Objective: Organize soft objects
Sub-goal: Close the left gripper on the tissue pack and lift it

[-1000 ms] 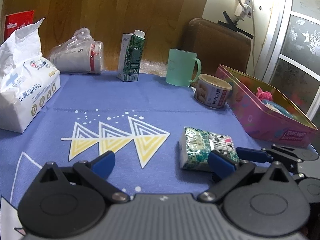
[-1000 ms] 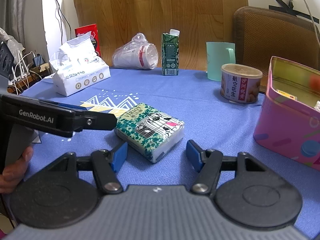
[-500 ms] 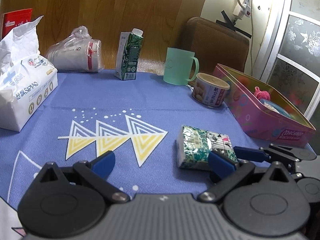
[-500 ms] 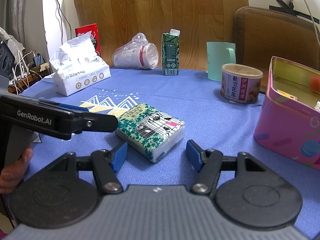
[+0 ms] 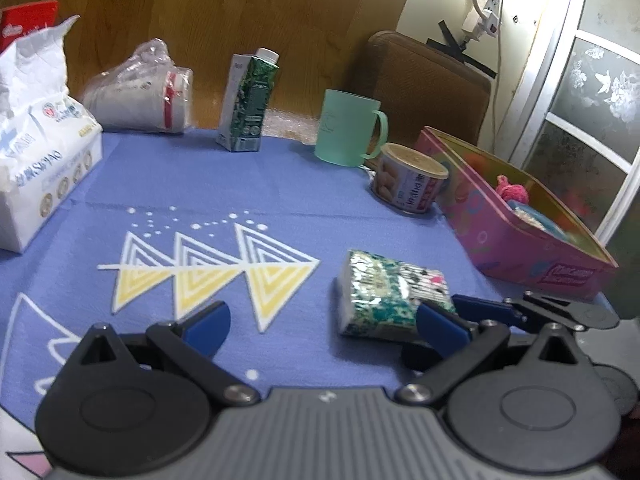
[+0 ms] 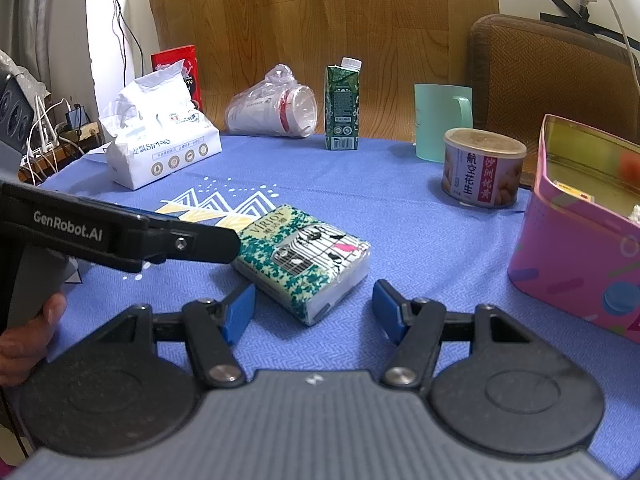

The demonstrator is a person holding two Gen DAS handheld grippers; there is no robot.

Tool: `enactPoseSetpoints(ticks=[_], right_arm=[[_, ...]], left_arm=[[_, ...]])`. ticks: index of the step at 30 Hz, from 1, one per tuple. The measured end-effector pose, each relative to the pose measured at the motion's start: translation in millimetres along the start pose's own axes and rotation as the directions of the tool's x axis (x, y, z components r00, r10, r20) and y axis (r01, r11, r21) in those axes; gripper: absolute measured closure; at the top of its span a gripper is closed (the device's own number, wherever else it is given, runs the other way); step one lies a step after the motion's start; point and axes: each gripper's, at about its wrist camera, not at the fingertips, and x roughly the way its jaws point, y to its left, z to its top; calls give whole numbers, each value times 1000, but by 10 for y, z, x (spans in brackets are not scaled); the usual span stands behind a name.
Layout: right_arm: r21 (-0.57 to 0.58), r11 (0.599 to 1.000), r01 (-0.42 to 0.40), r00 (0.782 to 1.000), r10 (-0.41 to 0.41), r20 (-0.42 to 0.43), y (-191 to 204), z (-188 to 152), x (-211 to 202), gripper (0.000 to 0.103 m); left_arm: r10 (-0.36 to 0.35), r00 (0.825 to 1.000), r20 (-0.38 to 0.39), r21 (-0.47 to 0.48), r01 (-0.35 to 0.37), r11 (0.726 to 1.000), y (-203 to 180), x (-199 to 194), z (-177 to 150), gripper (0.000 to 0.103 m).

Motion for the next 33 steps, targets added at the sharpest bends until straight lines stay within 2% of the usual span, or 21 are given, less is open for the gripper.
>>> enactPoseSetpoints(ticks=[6,10,28,30,32,33], right_arm=[[-14,1000,-6,1000,6,-2,8,-5,4,36],[-30,999,-11,1000,11,-1,25,-8,1,42],[-50,999,-12,1000,12,-2,43,-15,4,41],[-56,998,-14,1000,14,-3,49,-21,3,42],[-70,997,-17,1000,16,-3,70,-25,3,48],[-79,997,-20,1000,20,-2,80,-31,-4,57]], left_arm=[[-27,1000,-8,7,27,1000,-91,28,-18,1],[-26,1000,-11,5,26,1000,-119,41,-22,5],[-27,1000,-6,-12,27,1000,-120,42,-21,5],[-30,1000,-7,-10,30,999,-127,42,-24,9],[-44,999,-11,-1,44,999,-151,51,-27,14],[-53,999,-14,7,53,999,-174,59,-30,20]])
